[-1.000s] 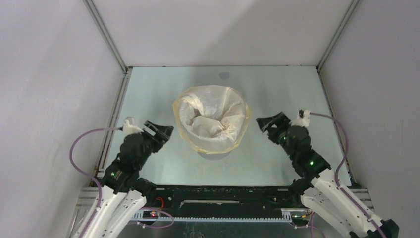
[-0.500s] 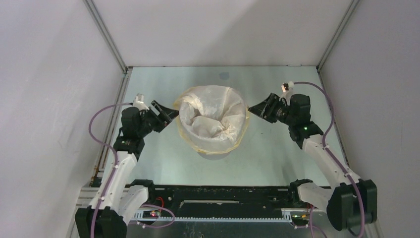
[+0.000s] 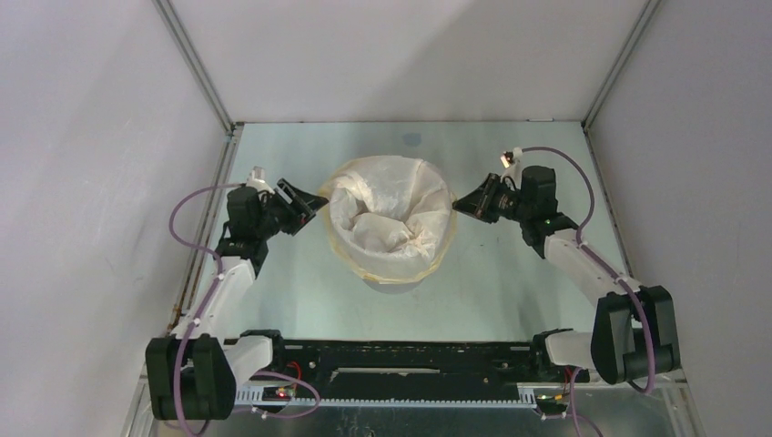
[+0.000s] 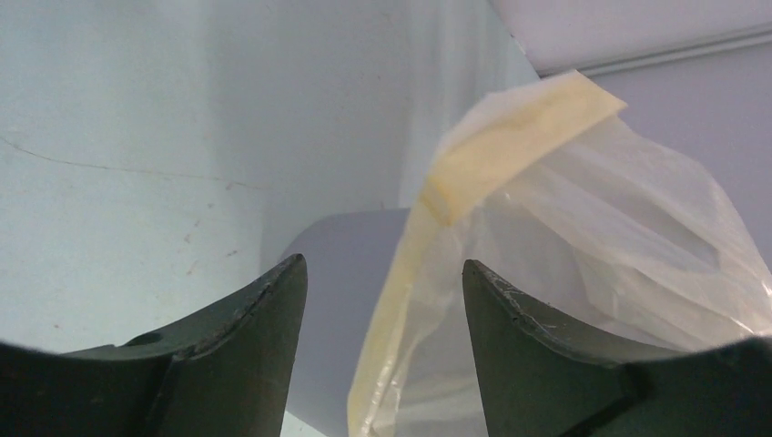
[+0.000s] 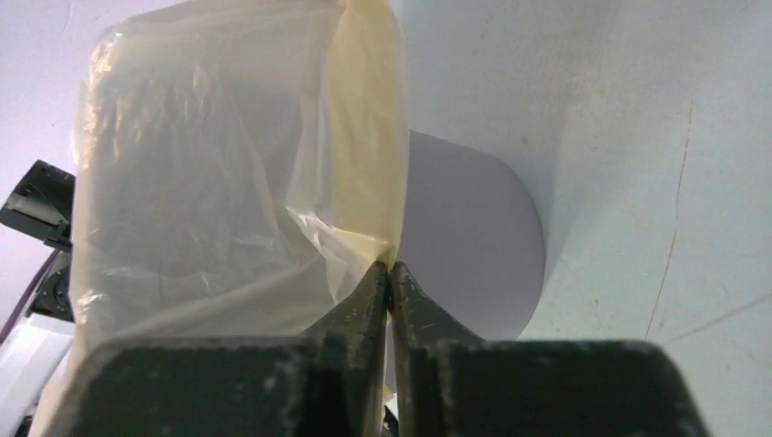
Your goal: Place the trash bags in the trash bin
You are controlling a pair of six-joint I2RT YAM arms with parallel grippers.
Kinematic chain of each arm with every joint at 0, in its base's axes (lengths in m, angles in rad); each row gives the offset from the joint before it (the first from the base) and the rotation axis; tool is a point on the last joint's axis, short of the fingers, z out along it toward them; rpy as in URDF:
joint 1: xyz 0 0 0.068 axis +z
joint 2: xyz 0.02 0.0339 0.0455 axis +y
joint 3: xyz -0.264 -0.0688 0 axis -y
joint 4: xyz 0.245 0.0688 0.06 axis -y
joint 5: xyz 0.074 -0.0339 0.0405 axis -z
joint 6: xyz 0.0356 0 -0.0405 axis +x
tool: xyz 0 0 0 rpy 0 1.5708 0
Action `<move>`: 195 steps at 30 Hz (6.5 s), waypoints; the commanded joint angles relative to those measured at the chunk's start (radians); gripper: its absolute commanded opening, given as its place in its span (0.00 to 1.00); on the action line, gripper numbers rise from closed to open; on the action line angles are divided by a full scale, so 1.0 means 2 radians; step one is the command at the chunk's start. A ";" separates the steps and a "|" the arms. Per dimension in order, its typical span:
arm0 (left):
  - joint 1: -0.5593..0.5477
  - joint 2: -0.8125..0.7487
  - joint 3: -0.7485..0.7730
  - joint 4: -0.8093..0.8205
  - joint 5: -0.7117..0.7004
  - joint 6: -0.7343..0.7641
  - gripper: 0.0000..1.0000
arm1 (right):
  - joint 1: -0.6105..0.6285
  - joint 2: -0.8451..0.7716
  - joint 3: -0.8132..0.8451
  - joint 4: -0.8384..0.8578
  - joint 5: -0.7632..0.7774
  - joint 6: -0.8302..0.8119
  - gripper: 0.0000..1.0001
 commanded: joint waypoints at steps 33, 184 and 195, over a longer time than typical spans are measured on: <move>0.009 0.155 -0.050 0.220 0.047 -0.032 0.00 | 0.014 0.056 0.026 -0.059 0.084 -0.083 0.02; 0.001 0.199 0.262 0.064 0.094 0.014 0.68 | 0.305 0.458 0.480 -0.494 0.285 -0.402 0.00; -0.055 0.315 0.355 -0.038 0.113 0.057 0.55 | 0.304 0.456 0.477 -0.494 0.282 -0.402 0.00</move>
